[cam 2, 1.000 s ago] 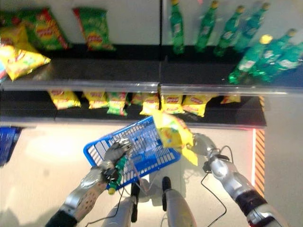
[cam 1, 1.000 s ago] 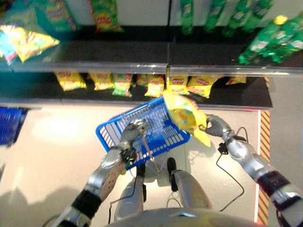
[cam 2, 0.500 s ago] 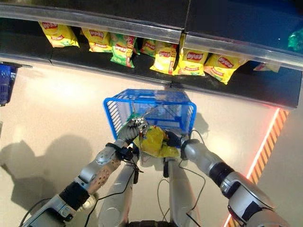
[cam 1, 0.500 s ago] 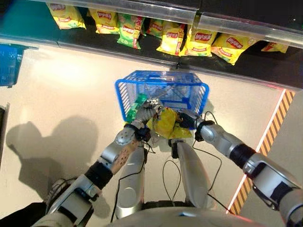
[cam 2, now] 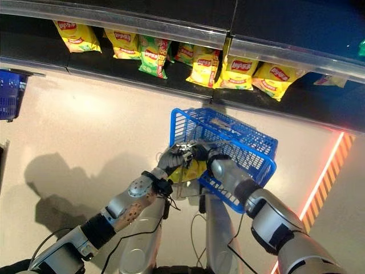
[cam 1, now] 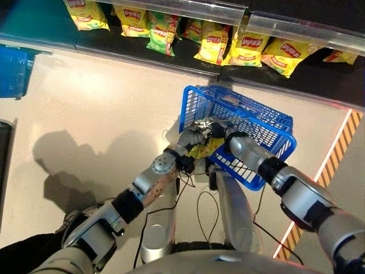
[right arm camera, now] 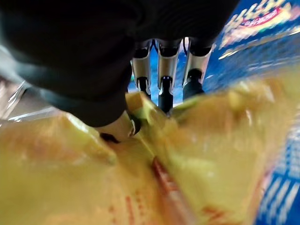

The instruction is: Pick up the snacks into the basket

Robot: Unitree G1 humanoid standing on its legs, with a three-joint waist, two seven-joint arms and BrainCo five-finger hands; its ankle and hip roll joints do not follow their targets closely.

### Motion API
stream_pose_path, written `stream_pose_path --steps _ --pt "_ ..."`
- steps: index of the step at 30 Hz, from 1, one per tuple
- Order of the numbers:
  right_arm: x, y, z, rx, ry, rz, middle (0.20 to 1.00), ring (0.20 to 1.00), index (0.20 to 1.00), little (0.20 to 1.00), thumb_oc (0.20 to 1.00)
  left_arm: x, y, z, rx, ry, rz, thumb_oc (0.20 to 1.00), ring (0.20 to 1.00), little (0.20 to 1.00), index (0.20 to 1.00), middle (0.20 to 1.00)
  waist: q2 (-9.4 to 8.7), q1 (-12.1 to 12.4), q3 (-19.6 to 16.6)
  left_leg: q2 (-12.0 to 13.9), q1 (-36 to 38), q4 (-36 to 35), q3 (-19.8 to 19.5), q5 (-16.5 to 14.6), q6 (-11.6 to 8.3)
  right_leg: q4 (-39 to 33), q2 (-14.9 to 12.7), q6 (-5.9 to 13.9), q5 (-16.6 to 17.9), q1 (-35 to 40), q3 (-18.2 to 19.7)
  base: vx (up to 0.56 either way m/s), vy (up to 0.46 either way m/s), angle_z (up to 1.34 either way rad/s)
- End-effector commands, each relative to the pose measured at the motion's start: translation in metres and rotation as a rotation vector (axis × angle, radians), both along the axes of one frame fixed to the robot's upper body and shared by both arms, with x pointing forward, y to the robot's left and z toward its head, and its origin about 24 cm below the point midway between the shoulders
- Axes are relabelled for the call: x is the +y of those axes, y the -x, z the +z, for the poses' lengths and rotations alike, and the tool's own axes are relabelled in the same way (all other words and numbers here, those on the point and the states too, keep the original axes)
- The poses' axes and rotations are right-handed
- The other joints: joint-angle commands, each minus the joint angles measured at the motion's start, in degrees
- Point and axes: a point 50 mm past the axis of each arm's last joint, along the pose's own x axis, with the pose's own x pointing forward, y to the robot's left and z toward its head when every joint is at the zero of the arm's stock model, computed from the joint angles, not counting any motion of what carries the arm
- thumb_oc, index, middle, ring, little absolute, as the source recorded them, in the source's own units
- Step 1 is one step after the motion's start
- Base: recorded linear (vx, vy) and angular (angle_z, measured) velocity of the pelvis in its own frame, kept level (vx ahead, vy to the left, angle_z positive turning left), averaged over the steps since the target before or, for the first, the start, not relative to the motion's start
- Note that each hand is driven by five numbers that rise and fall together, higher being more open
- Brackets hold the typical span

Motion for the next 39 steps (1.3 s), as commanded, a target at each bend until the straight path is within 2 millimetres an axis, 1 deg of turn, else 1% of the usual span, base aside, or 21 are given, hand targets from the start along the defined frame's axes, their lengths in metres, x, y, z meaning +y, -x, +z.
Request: stream_pose_path --steps 1,4,7,8,9,17,18,22,23,24,25,26,27,28,30,31,32,33,34,35,39 --pt "0.006 -0.023 0.065 -0.199 -0.171 -0.079 0.200 0.200 0.200 0.200 0.200 -0.031 0.032 0.085 -0.288 0.303 -0.240 0.200 0.200 0.200 0.200 0.200 0.92 1.4 -0.4 -4.9 -1.1 3.9 0.3 -4.7 5.31 -5.6 -0.4 6.57 0.9 2.8 2.9 0.00 0.003 0.17" --pt "-0.010 -0.034 0.082 -0.217 -0.174 -0.181 0.200 0.200 0.200 0.200 0.200 -0.030 0.038 0.090 -0.303 0.313 -0.270 0.200 0.200 0.200 0.200 0.200 1.65 2.4 -0.4 -5.3 -2.4 3.6 -0.3 -4.2 5.28 -5.3 -0.8 6.58 1.0 1.5 2.2 0.00 -0.002 0.16" --pt "-0.038 -0.039 0.086 -0.197 -0.135 -0.305 0.200 0.200 0.200 0.200 0.200 -0.031 0.044 0.097 -0.330 0.327 -0.306 0.200 0.200 0.200 0.200 0.200 2.78 3.3 -0.4 -5.8 -3.4 3.1 -1.2 -3.9 5.27 -4.8 -1.3 6.56 0.5 0.6 1.2 0.01 0.000 0.11" --pt "-0.038 -0.039 0.087 -0.200 -0.135 -0.305 0.200 0.200 0.200 0.200 0.200 -0.031 0.044 0.098 -0.332 0.327 -0.306 0.200 0.200 0.200 0.200 0.200 2.82 3.3 -0.4 -5.7 -3.5 3.0 -1.2 -3.6 5.23 -5.0 -1.3 6.57 0.8 0.4 1.2 0.02 0.007 0.24" --pt "-0.053 -0.038 0.083 -0.176 -0.099 -0.362 0.200 0.200 0.200 0.200 0.200 -0.031 0.046 0.102 -0.348 0.337 -0.317 0.200 0.200 0.200 0.200 0.200 3.31 3.6 -0.4 -6.1 -3.7 3.0 -1.5 -3.8 5.25 -4.6 -1.7 6.57 0.3 0.3 0.7 0.01 -0.001 0.22" --pt "-0.073 -0.034 0.066 -0.105 -0.077 -0.450 0.200 0.200 0.200 0.200 0.200 -0.034 0.048 0.109 -0.362 0.365 -0.322 0.200 0.200 0.200 0.200 0.200 4.49 4.3 -0.4 -6.9 -4.1 2.6 -2.3 -3.6 5.26 -4.5 -2.9 6.78 0.2 0.3 -0.3 0.02 0.018 0.17" --pt "-0.072 -0.033 0.062 -0.090 -0.088 -0.452 1.000 1.000 1.000 1.000 1.000 -0.034 0.047 0.110 -0.361 0.367 -0.317 0.200 0.200 0.200 0.200 0.200 4.51 4.3 -0.4 -6.9 -3.7 2.3 -2.3 -3.5 5.22 -4.7 -3.0 6.82 0.1 0.7 -0.4 0.03 0.015 0.12" --pt "-0.066 -0.031 0.052 -0.071 -0.121 -0.437 1.000 1.000 1.000 1.000 1.000 -0.032 0.044 0.107 -0.356 0.367 -0.292 0.200 0.200 0.200 0.200 0.200 4.38 4.2 -0.4 -6.7 -2.0 1.1 -2.1 -3.1 5.13 -6.0 -3.0 6.97 0.8 2.4 -0.4 0.02 0.024 0.04" --pt "-0.056 -0.027 0.038 -0.048 -0.128 -0.399 1.000 1.000 1.000 1.000 1.000 -0.025 0.037 0.105 -0.357 0.361 -0.241 0.200 0.200 0.200 0.200 0.200 3.70 4.0 -0.4 -6.2 -0.2 0.2 -1.6 -3.0 5.09 -7.2 -3.0 7.21 1.3 4.0 -0.4 0.00 0.000 0.00" --pt "-0.056 -0.027 0.038 -0.047 -0.128 -0.399 1.000 1.000 1.000 1.000 1.000 -0.025 0.037 0.104 -0.356 0.361 -0.240 0.200 0.200 0.200 0.200 0.200 3.69 4.0 -0.4 -6.2 -0.2 0.2 -1.6 -3.0 5.09 -7.3 -3.0 7.21 1.3 4.1 -0.4 0.04 0.046 0.01" --pt "-0.044 -0.018 0.015 -0.014 -0.163 -0.354 1.000 1.000 1.000 1.000 1.000 -0.014 0.030 0.098 -0.334 0.362 -0.167 0.200 0.200 0.200 0.200 0.200 2.55 3.3 -0.4 -5.7 2.2 -0.7 -1.1 -3.2 5.12 -8.4 -3.0 7.46 1.5 6.5 -0.3 0.04 0.033 -0.01" --pt "-0.038 -0.012 0.005 -0.010 -0.160 -0.313 1.000 1.000 1.000 1.000 1.000 -0.006 0.025 0.094 -0.326 0.353 -0.117 0.200 0.200 0.200 0.200 0.200 1.86 3.0 -0.4 -5.4 3.6 -1.2 -0.8 -3.2 5.12 -9.2 -2.9 7.56 1.8 8.0 -0.1 0.03 0.034 -0.02" --pt "-0.038 -0.012 0.005 -0.011 -0.160 -0.313 1.000 1.000 1.000 1.000 1.000 -0.006 0.025 0.094 -0.327 0.353 -0.118 0.200 0.200 0.200 0.200 0.200 1.89 3.0 -0.4 -5.3 3.5 -1.4 -0.8 -3.0 5.10 -9.4 -2.9 7.57 2.0 7.9 -0.1 0.04 0.020 -0.06" --pt "-0.023 0.003 -0.014 0.005 -0.162 -0.215 1.000 1.000 1.000 1.000 1.000 0.010 0.018 0.084 -0.295 0.344 -0.023 0.200 0.200 0.200 0.200 0.200 0.51 2.4 -0.5 -4.7 6.2 -2.2 -0.2 -3.2 5.13 -10.6 -2.9 7.79 2.2 10.8 0.1 0.02 0.008 -0.06" --pt "-0.023 0.003 -0.014 0.005 -0.161 -0.215 1.000 1.000 1.000 1.000 1.000 0.010 0.018 0.084 -0.294 0.344 -0.024 0.200 0.200 0.200 0.200 0.200 0.55 2.4 -0.7 -4.6 6.1 -2.4 -0.2 -3.0 5.11 -10.8 -2.8 7.80 2.5 10.7 0.1 0.07 0.010 -0.14" --pt "-0.019 0.034 -0.040 0.028 -0.142 -0.102 1.000 1.000 1.000 1.000 1.000 0.040 0.012 0.062 -0.219 0.340 0.129 0.200 0.200 0.200 0.200 0.200 -1.58 1.7 -3.6 -3.6 9.0 -4.4 0.5 -3.1 5.34 -13.8 -2.6 8.25 3.4 14.0 0.4 0.11 0.011 -0.19" --pt "-0.019 0.034 -0.041 0.031 -0.141 -0.103 1.000 1.000 1.000 1.000 1.000 0.040 0.012 0.061 -0.217 0.340 0.129 0.200 0.200 0.200 0.200 0.200 -1.57 1.7 -3.7 -3.6 9.2 -4.5 0.5 -3.1 5.34 -13.9 -2.6 8.25 3.4 14.2 0.4 0.20 0.008 -0.37" --pt "-0.032 0.051 -0.051 0.037 -0.081 -0.068 1.000 1.000 1.000 1.000 1.000 0.062 0.012 0.045 -0.175 0.316 0.226 0.200 0.200 0.200 0.200 0.200 -2.86 1.0 -5.9 -3.0 11.7 -6.5 1.1 -2.9 5.47 -16.7 -2.4 8.64 4.1 17.0 0.7 0.09 -0.003 -0.34" --pt "-0.033 0.052 -0.052 0.040 -0.080 -0.068 1.000 1.000 1.000 1.000 1.000 0.062 0.012 0.044 -0.173 0.316 0.226 0.200 0.200 0.200 0.200 0.200 -2.84 1.1 -6.0 -2.9 11.9 -6.7 1.2 -2.9 5.48 -17.0 -2.3 8.64 4.2 17.3 0.7 0.18 -0.007 -0.34" --pt "-0.043 0.068 -0.058 0.055 -0.073 -0.032 1.000 1.000 1.000 1.000 1.000 0.082 0.014 0.027 -0.120 0.292 0.308 0.200 0.200 0.200 0.200 0.200 -4.16 0.5 -8.4 -2.2 14.2 -8.6 1.8 -2.7 5.59 -19.4 -2.4 9.03 5.1 19.4 1.2 0.10 -0.005 -0.21" --pt "-0.058 0.093 -0.067 0.093 -0.054 0.004 1.000 1.000 1.000 1.000 1.000 0.102 0.021 0.001 -0.031 0.269 0.403 0.200 0.200 0.200 0.200 0.200 -5.19 -0.3 -11.9 -1.7 18.3 -11.7 2.6 -2.5 5.62 -23.3 -2.4 9.28 6.2 22.8 2.1 0.14 0.001 -0.34"
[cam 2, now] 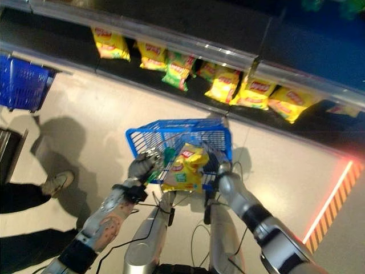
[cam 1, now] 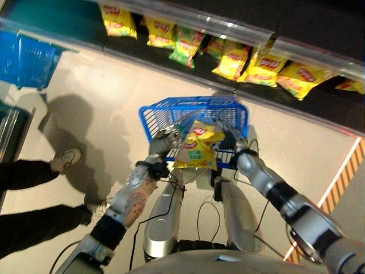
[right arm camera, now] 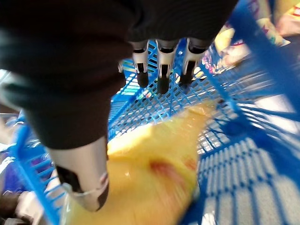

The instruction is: Pick up the snacks into the basket

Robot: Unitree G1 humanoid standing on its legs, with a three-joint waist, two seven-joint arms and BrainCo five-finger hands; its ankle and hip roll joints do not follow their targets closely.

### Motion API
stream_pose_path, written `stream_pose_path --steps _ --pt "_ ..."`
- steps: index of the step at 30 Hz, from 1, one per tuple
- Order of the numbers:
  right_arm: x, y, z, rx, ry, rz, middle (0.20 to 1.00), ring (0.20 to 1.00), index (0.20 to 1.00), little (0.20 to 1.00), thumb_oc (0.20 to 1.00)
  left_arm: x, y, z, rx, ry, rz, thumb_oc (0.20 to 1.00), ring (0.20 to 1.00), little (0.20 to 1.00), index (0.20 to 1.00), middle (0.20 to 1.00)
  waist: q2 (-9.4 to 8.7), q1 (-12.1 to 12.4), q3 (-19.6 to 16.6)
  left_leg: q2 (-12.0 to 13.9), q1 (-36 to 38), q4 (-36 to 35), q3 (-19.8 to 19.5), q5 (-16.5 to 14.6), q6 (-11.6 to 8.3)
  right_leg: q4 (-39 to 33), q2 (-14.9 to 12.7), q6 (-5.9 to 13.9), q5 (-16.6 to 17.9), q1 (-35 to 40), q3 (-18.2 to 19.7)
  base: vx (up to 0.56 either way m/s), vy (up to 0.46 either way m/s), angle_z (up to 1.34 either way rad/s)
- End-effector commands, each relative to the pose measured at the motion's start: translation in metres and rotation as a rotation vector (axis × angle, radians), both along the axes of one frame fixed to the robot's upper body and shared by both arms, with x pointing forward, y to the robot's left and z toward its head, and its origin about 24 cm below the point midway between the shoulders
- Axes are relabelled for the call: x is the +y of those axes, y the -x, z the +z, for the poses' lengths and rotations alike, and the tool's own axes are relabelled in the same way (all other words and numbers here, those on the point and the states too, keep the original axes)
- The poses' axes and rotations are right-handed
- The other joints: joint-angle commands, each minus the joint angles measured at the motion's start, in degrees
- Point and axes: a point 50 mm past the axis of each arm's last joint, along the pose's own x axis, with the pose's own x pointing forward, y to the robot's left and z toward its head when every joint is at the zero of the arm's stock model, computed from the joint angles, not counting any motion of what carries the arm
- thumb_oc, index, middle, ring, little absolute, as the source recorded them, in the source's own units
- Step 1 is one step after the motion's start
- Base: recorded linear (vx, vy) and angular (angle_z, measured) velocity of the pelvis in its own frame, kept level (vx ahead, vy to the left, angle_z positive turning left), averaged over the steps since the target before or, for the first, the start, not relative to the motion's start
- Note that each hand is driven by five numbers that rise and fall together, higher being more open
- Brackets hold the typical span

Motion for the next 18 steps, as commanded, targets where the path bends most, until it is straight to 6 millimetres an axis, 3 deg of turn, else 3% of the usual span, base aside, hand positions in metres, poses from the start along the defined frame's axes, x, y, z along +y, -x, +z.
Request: stream_pose_path --steps 1,3,4,8,10,11,12,13,14,15,18 --pt "-0.037 0.011 0.007 -0.014 0.067 0.016 1.000 1.000 1.000 1.000 1.000 0.009 -0.005 0.033 -0.231 0.017 0.037 0.200 0.200 0.200 0.200 0.200 -1.49 -0.6 -10.6 -2.4 4.8 -4.0 1.6 -3.4 2.90 -13.3 -2.3 6.92 4.9 7.6 1.0 0.07 0.010 -0.19" --pt "-0.043 0.017 0.003 0.008 0.070 0.014 1.000 1.000 1.000 1.000 1.000 0.016 -0.002 0.024 -0.202 -0.014 0.056 0.200 0.200 0.200 0.200 0.200 -1.56 -0.7 -11.8 -2.4 6.0 -4.5 1.9 -3.6 2.87 -14.2 -2.3 7.09 5.1 8.8 1.1 0.12 0.008 -0.13" --pt "-0.052 0.030 -0.006 0.057 0.067 0.008 1.000 1.000 1.000 1.000 1.000 0.027 0.003 0.007 -0.134 -0.038 0.103 0.200 0.200 0.200 0.200 0.200 -1.71 -1.0 -13.7 -2.2 7.8 -5.1 2.3 -3.7 2.81 -15.2 -2.2 7.12 5.3 10.5 1.8 0.12 0.006 -0.08" --pt "-0.062 0.040 -0.015 0.103 0.076 -0.016 1.000 1.000 1.000 1.000 1.000 0.040 0.007 -0.008 -0.071 -0.064 0.168 0.200 0.200 0.200 0.200 0.200 -1.78 -1.4 -15.7 -2.1 9.8 -6.0 2.9 -4.0 2.74 -15.8 -1.9 7.17 5.2 12.1 2.5 0.09 0.006 -0.10" --pt "-0.085 0.065 -0.041 0.215 0.062 -0.136 1.000 1.000 1.000 1.000 1.000 0.065 0.020 -0.039 0.067 -0.144 0.289 0.200 0.200 0.200 0.200 0.200 -1.68 -2.3 -18.4 -1.7 12.2 -6.7 3.9 -4.5 2.72 -15.6 -1.6 7.23 4.9 13.7 3.4 0.07 0.000 -0.15" --pt "-0.085 0.066 -0.041 0.216 0.062 -0.136 1.000 1.000 1.000 1.000 1.000 0.065 0.020 -0.040 0.067 -0.145 0.289 0.200 0.200 0.200 0.200 0.200 -1.68 -2.3 -18.4 -1.7 12.3 -6.7 3.9 -4.6 2.72 -15.6 -1.6 7.23 4.9 13.8 3.5 0.07 0.005 -0.19" --pt "-0.098 0.082 -0.060 0.297 0.047 -0.230 1.000 1.000 1.000 1.000 1.000 0.072 0.027 -0.057 0.145 -0.190 0.322 0.200 0.200 0.200 0.200 0.200 -1.49 -2.7 -19.5 -1.7 13.2 -6.8 4.2 -4.9 2.80 -15.9 -1.6 7.25 4.9 14.6 3.9 0.04 0.007 -0.15" --pt "-0.097 0.082 -0.060 0.296 0.047 -0.231 1.000 1.000 1.000 1.000 1.000 0.072 0.027 -0.057 0.144 -0.191 0.322 0.200 0.200 0.200 0.200 0.200 -1.50 -2.7 -19.5 -1.7 13.3 -6.8 4.3 -4.9 2.80 -15.9 -1.6 7.25 4.9 14.7 3.9 0.07 0.017 -0.16" --pt "-0.108 0.106 -0.088 0.418 -0.036 -0.401 1.000 1.000 1.000 1.000 1.000 0.079 0.039 -0.081 0.266 -0.235 0.355 0.200 0.200 0.200 0.200 0.200 -1.25 -3.2 -20.5 -1.6 14.0 -6.8 4.6 -5.2 2.89 -16.0 -1.6 7.22 4.8 15.4 4.3 0.04 0.010 -0.13" --pt "-0.108 0.106 -0.088 0.418 -0.036 -0.401 1.000 1.000 1.000 1.000 1.000 0.079 0.039 -0.081 0.265 -0.236 0.354 0.200 0.200 0.200 0.200 0.200 -1.27 -3.2 -20.4 -1.6 14.0 -6.8 4.6 -5.2 2.89 -16.0 -1.6 7.22 4.8 15.4 4.3 0.03 0.014 -0.13" --pt "-0.116 0.137 -0.123 0.572 -0.203 -0.699 1.000 1.000 1.000 1.000 1.000 0.086 0.055 -0.111 0.424 -0.343 0.356 0.200 0.200 0.200 0.200 0.200 -0.76 -4.0 -21.2 -1.3 14.6 -6.8 4.6 -5.3 2.93 -15.7 -1.2 6.96 4.6 15.6 4.6 0.01 0.010 -0.18"
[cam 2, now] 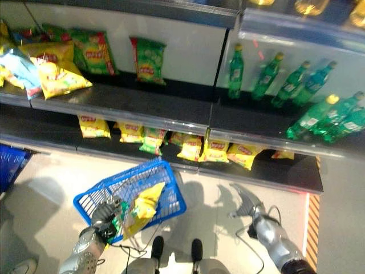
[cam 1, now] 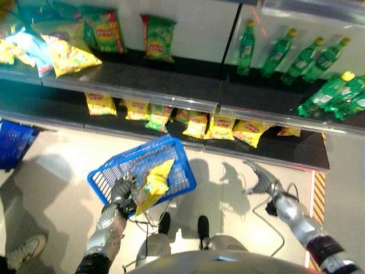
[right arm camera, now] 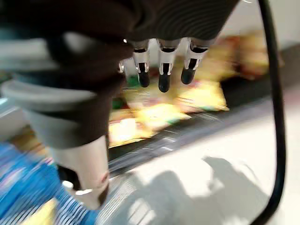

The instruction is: Pick up the snacks into the basket

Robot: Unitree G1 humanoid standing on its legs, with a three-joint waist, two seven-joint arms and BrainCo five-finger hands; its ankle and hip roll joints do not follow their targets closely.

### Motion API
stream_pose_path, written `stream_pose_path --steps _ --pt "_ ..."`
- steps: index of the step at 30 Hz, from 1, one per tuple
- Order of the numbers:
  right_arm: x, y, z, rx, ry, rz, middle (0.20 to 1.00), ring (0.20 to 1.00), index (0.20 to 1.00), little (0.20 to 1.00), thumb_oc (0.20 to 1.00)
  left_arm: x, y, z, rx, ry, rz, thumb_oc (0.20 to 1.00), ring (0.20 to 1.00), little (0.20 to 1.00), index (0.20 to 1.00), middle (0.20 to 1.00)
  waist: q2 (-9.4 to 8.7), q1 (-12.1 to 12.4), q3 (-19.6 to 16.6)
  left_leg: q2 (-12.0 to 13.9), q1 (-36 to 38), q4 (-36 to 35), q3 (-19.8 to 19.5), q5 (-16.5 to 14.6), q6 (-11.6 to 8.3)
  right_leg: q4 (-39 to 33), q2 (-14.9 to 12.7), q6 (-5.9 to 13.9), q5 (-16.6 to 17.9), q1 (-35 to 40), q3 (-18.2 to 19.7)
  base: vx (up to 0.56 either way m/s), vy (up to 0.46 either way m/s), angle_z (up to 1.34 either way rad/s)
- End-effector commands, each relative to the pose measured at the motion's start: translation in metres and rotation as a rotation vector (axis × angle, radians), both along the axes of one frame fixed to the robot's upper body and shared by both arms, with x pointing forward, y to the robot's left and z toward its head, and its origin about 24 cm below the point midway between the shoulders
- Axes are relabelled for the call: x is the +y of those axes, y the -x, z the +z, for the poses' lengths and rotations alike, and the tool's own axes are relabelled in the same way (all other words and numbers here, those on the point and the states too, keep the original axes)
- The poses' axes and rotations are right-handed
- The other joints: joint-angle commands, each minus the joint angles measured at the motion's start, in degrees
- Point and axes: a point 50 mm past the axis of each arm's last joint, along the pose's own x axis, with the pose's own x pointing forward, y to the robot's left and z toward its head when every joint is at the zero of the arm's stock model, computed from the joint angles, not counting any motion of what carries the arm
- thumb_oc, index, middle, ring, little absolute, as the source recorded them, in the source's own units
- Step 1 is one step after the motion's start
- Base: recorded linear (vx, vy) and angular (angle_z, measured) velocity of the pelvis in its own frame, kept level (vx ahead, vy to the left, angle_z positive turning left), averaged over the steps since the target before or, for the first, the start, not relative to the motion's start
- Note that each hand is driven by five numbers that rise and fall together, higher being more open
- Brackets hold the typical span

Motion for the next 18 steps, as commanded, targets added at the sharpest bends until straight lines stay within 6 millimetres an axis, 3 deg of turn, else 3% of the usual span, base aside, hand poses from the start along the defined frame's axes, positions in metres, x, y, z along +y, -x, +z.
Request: stream_pose_path --steps 1,2,3,6,7,11,18 --pt "-0.014 0.029 -0.021 0.070 -0.127 -0.378 1.000 1.000 1.000 1.000 1.000 0.003 -0.015 0.006 -0.038 -0.132 -0.090 0.200 0.200 0.200 0.200 0.200 0.00 -0.7 -4.0 -2.3 -0.7 0.1 -0.4 -3.1 1.72 3.2 -1.9 6.01 -1.4 -3.4 0.2 0.05 0.013 -0.06" --pt "-0.013 0.046 -0.035 0.115 -0.226 -0.603 1.000 1.000 1.000 1.000 1.000 0.005 -0.002 -0.009 0.056 -0.137 -0.097 0.200 0.200 0.200 0.200 0.200 0.33 -1.0 -4.8 -2.3 -0.1 0.1 -0.4 -3.4 1.86 3.0 -1.9 5.98 -1.6 -3.0 0.4 0.04 0.008 -0.05" --pt "-0.013 0.045 -0.035 0.114 -0.227 -0.603 1.000 1.000 1.000 1.000 1.000 0.005 -0.002 -0.009 0.056 -0.137 -0.097 0.200 0.200 0.200 0.200 0.200 0.33 -1.0 -4.7 -2.3 -0.1 0.1 -0.4 -3.5 1.86 3.0 -1.9 5.98 -1.6 -2.9 0.4 0.06 0.009 -0.02" --pt "-0.009 0.073 -0.051 0.203 -0.327 -0.857 1.000 1.000 1.000 1.000 1.000 0.010 0.038 -0.042 0.318 -0.173 -0.144 0.200 0.200 0.200 0.200 0.200 0.81 -1.4 -6.0 -2.1 1.2 0.1 0.1 -4.2 1.87 2.5 -1.8 5.80 -2.1 -1.4 0.7 0.07 0.011 -0.06" --pt "-0.009 0.072 -0.050 0.202 -0.327 -0.857 1.000 1.000 1.000 1.000 1.000 0.010 0.038 -0.042 0.317 -0.173 -0.144 0.200 0.200 0.200 0.200 0.200 0.81 -1.4 -6.0 -2.1 1.3 0.1 0.1 -4.2 1.88 2.5 -1.8 5.80 -2.1 -1.4 0.7 0.05 0.001 -0.06" --pt "-0.004 0.080 -0.055 0.180 -0.485 -1.064 1.000 1.000 1.000 1.000 1.000 0.008 0.078 -0.062 0.546 -0.189 -0.195 0.200 0.200 0.200 0.200 0.200 0.84 -1.9 -7.4 -1.8 2.6 0.1 0.5 -5.1 1.67 1.4 -1.9 5.58 -2.6 0.6 1.0 0.06 -0.006 -0.07" --pt "0.000 0.074 -0.055 0.169 -0.513 -1.058 1.000 1.000 1.000 1.000 1.000 -0.002 0.069 -0.061 0.500 -0.187 -0.248 0.200 0.200 0.200 0.200 0.200 0.91 -1.8 -7.8 -1.7 3.3 0.1 0.6 -5.7 1.60 0.9 -2.0 5.48 -2.9 1.6 0.8 0.02 -0.005 0.01"
